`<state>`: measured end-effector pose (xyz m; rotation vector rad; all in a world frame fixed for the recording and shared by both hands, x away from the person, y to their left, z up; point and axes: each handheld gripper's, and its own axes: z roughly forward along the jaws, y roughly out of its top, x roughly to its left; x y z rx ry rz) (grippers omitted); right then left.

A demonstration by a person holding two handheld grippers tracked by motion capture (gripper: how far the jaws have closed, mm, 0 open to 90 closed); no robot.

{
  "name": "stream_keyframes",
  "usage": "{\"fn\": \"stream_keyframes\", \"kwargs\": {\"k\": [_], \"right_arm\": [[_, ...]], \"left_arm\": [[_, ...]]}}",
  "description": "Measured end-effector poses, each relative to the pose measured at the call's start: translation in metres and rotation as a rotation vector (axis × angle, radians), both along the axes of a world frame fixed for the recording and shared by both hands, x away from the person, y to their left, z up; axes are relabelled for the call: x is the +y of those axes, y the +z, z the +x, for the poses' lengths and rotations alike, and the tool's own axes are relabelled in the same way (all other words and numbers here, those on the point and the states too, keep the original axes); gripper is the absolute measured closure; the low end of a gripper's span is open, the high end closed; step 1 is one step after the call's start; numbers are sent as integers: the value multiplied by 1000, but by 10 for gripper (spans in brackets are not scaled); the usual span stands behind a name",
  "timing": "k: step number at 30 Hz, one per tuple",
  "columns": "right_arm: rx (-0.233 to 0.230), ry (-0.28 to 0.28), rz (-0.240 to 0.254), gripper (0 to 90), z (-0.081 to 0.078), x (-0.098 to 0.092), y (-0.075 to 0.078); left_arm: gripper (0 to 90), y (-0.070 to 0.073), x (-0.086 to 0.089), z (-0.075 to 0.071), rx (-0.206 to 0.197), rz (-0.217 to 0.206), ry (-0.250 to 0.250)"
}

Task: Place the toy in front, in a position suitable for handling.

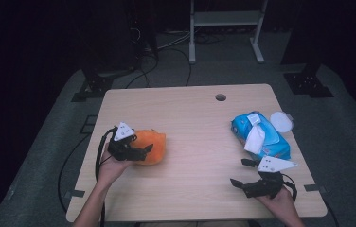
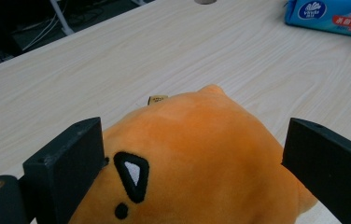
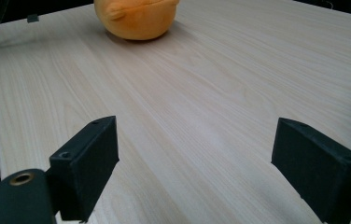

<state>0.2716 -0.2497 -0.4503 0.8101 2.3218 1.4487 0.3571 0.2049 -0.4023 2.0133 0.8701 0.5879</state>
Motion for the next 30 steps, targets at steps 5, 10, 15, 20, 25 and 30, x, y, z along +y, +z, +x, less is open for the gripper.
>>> {"fn": "stream_keyframes", "kwargs": {"k": [5, 10, 15, 20, 25, 30], "right_arm": [[4, -2, 2, 135, 0, -1, 0], [8, -1, 1, 135, 0, -1, 0], [8, -1, 0, 135, 0, 0, 0], [8, 1, -4, 135, -1, 1, -1], [8, 1, -5, 135, 0, 0, -1], [5, 0, -7, 135, -1, 0, 0]], "left_arm": [[56, -6, -2, 8, 20, 22, 16], [77, -12, -1, 9, 20, 36, 35], [123, -19, 0, 7, 18, 35, 65], [195, -20, -2, 8, 19, 58, 66], [304, -20, -3, 9, 25, 76, 65], [411, -18, -5, 9, 14, 85, 77]]}}
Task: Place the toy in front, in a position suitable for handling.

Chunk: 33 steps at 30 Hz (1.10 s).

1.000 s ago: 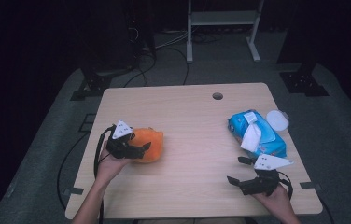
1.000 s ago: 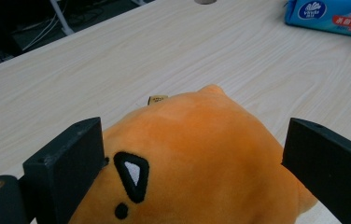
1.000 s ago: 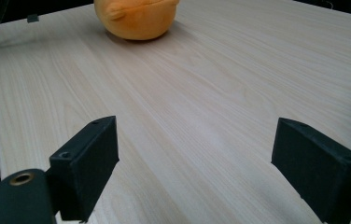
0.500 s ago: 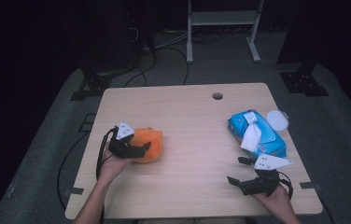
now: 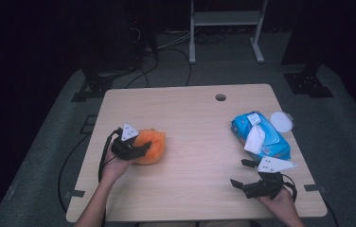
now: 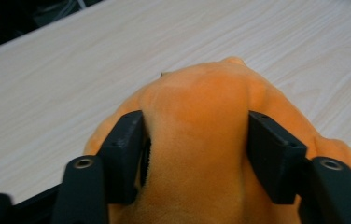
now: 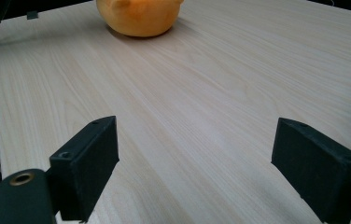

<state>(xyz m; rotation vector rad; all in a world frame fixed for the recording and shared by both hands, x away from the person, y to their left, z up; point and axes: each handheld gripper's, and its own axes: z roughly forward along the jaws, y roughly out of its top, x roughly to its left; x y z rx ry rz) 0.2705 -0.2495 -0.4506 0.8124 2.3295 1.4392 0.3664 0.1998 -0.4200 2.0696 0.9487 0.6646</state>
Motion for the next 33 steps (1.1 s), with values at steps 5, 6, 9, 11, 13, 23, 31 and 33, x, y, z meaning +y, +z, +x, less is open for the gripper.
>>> {"fn": "stream_keyframes", "kwargs": {"k": [5, 6, 9, 11, 13, 23, 31, 33], "right_arm": [[0, -5, 5, 135, 0, -1, 0], [-1, -5, 6, 135, 1, -1, 0], [-1, -8, 7, 135, 1, -2, 0], [-4, -11, 10, 135, 1, -3, 1], [0, -12, 11, 135, 0, -3, 1], [-4, -17, 10, 135, 2, -4, 0], [-10, -23, -1, 135, 2, -4, 0], [-11, -25, 0, 135, 2, -5, 0]], "left_arm": [[480, 5, 1, 0, 2, -31, 13], [493, 5, 1, 0, 2, -31, 13], [526, 12, 6, 1, 12, -68, 18], [542, 13, 7, 1, 12, -74, 20], [551, 13, 8, 1, 9, -79, 25], [629, 15, 9, -2, 11, -80, 1], [649, 17, 11, -1, 15, -105, 14], [649, 18, 13, -1, 11, -128, 20]]}}
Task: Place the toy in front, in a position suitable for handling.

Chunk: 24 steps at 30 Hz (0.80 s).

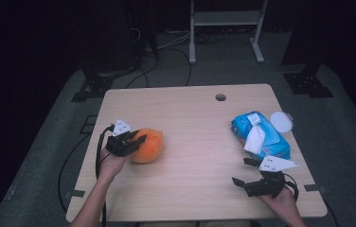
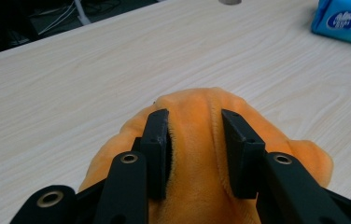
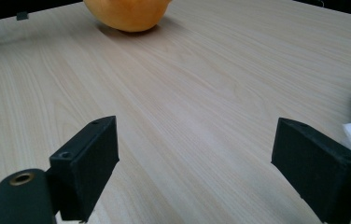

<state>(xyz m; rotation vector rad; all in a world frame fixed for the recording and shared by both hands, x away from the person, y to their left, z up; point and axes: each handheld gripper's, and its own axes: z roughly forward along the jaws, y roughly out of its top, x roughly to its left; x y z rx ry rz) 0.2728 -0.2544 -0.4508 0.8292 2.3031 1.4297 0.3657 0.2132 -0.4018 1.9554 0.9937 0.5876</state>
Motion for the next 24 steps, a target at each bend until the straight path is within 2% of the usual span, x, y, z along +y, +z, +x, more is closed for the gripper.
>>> {"fn": "stream_keyframes", "kwargs": {"k": [1, 3, 6, 11, 18, 22, 23, 24], "right_arm": [[0, 0, 0, 135, 0, 0, 0], [1, -2, 3, 135, 0, 0, 0], [1, -1, 1, 135, 0, 0, 0], [-4, -6, 3, 135, 0, -1, 1], [-11, -13, 12, 135, 1, -4, 2], [-20, -27, 23, 135, 0, -10, 5], [-23, -35, 30, 135, 0, -13, 6], [-23, -35, 30, 135, 0, -13, 6]], "left_arm": [[649, 0, 0, 0, 0, 0, 0], [650, 2, 2, 0, 1, -26, 2], [651, 5, 3, 1, 0, -29, 4], [651, 17, -1, -4, -23, -65, -17], [651, 35, -26, -15, -51, -95, -108], [651, 40, -48, -21, -67, -116, -167], [651, 41, -58, -24, -67, -118, -199], [651, 41, -58, -24, -67, -118, -199]]}}
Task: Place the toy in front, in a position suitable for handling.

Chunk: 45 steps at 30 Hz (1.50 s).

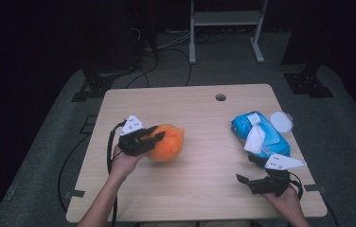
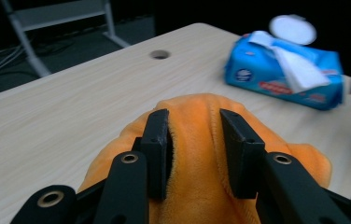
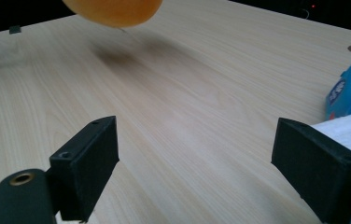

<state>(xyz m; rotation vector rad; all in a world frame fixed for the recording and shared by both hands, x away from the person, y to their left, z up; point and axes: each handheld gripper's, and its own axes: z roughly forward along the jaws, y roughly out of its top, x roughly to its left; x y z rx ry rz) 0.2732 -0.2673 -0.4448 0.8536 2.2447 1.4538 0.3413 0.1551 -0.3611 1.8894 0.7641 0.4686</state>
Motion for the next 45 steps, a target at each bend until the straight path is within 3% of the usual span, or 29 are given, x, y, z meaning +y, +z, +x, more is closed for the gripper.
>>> {"fn": "stream_keyframes", "kwargs": {"k": [1, 10, 17, 19, 20, 28, 33, 35, 40, 45], "right_arm": [[-1, -8, 9, 135, 0, -3, 0], [-4, -16, 18, 135, -1, -8, 2], [-5, -12, 14, 135, 0, -7, 1], [-6, -12, 14, 135, -1, -7, 2], [-8, -12, 15, 135, -1, -7, 2], [-10, -35, 9, 135, 1, -9, 1], [-45, -81, -29, 139, 6, -10, 4], [-64, -106, -59, 143, 12, -13, 9], [-89, -146, -63, 202, 23, -24, 18], [-58, -203, -86, 268, 47, -36, 25]], "left_arm": [[651, -2, -14, -4, 1, -4, -37], [651, -14, -60, -17, 25, -13, -153], [648, -43, -88, -26, 81, 9, -212], [638, -53, -89, -27, 102, 24, -218], [629, -57, -88, -29, 107, 7, -221], [471, -63, -77, -41, 113, -17, -227], [416, -64, -76, -45, 101, -23, -229], [377, -64, -77, -47, 91, -13, -233], [318, -61, -80, -51, 77, 4, -251], [229, -53, -79, -50, 74, -5, -264]]}}
